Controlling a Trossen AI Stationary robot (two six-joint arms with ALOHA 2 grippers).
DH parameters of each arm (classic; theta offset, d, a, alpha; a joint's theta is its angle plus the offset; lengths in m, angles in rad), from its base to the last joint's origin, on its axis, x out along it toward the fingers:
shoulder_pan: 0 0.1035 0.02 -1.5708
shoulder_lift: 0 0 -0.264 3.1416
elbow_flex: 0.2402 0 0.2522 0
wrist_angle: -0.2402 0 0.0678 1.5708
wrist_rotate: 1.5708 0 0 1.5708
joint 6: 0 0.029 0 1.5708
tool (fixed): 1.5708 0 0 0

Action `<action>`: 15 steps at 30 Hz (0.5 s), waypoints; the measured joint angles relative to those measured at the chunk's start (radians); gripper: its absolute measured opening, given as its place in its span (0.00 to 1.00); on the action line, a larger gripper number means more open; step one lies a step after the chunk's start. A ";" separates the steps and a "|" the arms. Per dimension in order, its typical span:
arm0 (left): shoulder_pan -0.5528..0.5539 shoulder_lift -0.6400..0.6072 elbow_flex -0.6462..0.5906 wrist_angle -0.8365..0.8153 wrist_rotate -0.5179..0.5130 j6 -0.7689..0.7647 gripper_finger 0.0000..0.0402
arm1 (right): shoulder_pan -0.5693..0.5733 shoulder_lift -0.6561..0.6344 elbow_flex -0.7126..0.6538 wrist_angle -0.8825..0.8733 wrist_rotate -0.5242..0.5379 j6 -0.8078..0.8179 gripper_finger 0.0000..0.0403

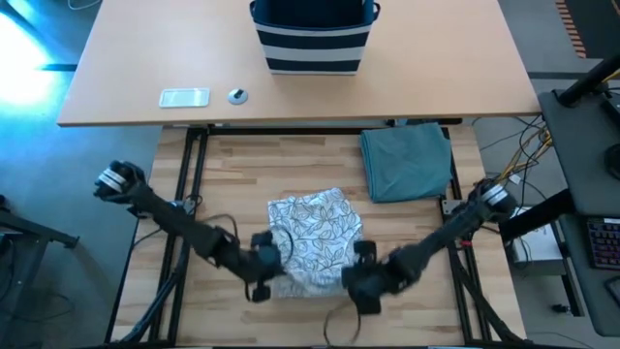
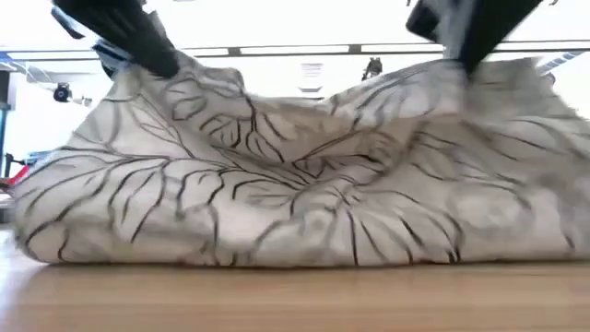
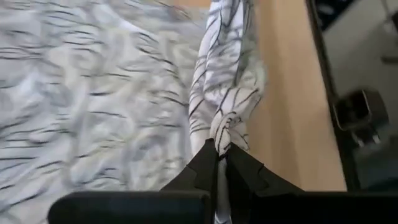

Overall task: Fold Laundry from Bin
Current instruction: Fold the white shirt

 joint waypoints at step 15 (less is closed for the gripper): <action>0.426 -0.224 -0.229 -0.011 0.134 0.057 0.00 | -0.471 -0.115 -0.166 0.110 -0.141 -0.344 0.03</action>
